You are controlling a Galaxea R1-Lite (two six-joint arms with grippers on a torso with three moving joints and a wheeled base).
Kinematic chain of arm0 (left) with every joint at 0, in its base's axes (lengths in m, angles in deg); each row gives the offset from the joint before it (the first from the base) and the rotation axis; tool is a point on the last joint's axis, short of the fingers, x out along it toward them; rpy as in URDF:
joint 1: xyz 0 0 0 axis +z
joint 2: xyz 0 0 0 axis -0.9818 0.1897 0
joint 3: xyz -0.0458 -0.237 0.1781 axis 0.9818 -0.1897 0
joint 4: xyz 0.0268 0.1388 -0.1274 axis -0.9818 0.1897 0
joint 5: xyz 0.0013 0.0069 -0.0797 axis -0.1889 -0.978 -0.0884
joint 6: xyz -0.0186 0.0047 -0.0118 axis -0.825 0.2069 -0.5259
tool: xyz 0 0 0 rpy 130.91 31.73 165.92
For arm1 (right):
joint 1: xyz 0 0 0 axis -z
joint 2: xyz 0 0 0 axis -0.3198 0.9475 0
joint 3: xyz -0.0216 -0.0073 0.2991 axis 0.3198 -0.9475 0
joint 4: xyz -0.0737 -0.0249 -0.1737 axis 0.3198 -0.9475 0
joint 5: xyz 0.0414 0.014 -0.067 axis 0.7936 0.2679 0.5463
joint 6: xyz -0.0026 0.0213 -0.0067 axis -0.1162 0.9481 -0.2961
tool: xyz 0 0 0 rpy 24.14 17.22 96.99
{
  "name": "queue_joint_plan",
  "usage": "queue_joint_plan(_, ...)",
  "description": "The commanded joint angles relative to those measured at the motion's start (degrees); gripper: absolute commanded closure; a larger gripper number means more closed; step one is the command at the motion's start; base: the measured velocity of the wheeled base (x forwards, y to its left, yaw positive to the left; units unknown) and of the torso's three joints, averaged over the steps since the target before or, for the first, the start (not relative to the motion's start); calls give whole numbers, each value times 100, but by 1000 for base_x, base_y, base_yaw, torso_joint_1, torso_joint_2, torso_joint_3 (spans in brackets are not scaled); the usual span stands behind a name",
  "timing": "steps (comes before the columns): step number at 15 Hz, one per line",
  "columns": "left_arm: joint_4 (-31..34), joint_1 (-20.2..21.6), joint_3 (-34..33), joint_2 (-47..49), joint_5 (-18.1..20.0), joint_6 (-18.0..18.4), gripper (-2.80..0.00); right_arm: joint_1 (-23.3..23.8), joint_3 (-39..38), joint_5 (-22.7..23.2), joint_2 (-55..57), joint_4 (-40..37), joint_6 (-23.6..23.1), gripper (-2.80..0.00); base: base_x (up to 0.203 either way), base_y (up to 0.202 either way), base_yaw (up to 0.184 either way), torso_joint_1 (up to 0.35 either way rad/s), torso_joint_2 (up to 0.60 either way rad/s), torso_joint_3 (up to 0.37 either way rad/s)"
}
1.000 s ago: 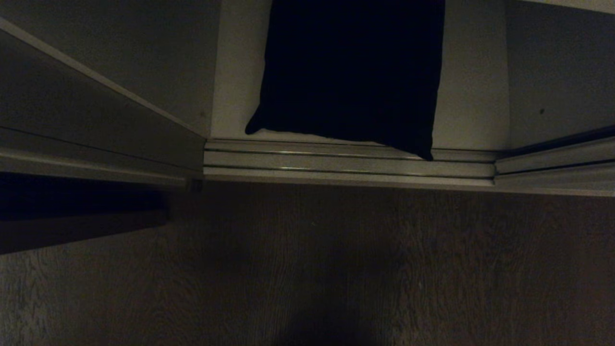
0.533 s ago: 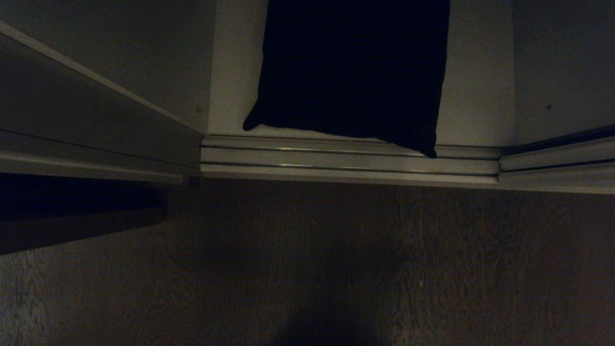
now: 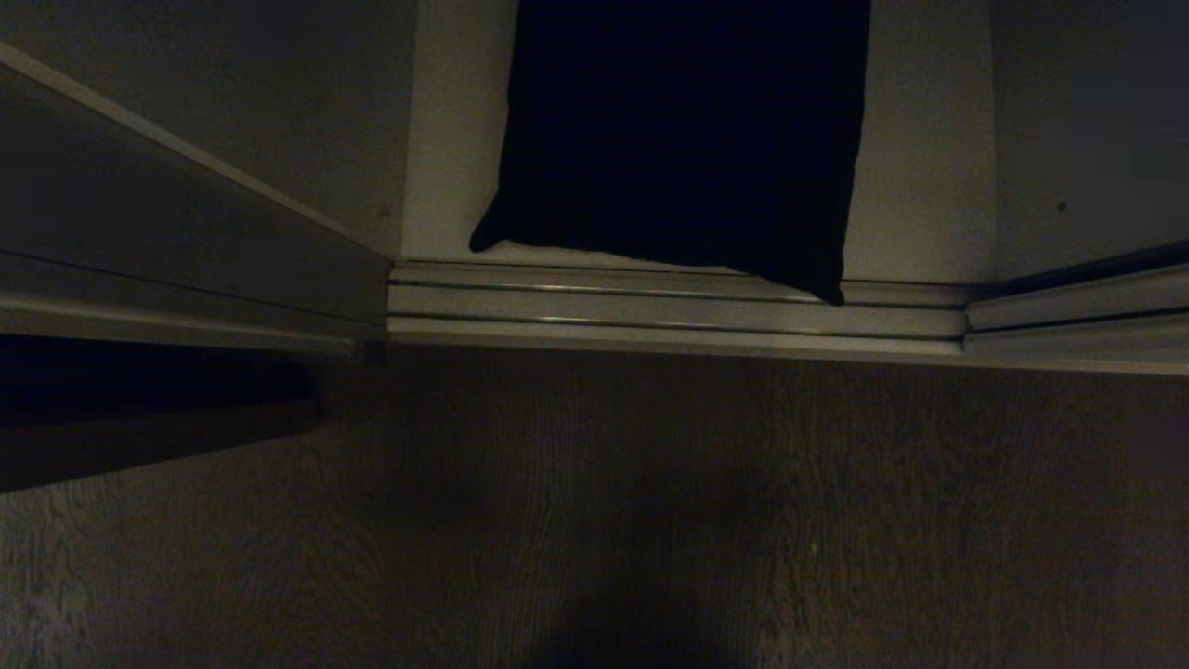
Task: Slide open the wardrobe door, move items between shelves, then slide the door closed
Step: Place the pillow on the higher shelf
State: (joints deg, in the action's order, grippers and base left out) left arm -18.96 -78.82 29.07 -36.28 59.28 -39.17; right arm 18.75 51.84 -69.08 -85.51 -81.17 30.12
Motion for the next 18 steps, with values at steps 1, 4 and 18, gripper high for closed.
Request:
queue_joint_plan(1,3,2,-2,4,0,55,0,-1,-9,-4,-5,4,-3,0,0,0,0,0,0,0)
queue_joint_plan(4,0,2,322,15,12,38,0,-1,-2,1,-5,-4,-3,0,0,0,0,0,0,0)
queue_joint_plan(18,960,-1228,3290,5248,2602,-905,0,-1,0,4,-5,-4,-3,0,0,0,0,0,0,0)
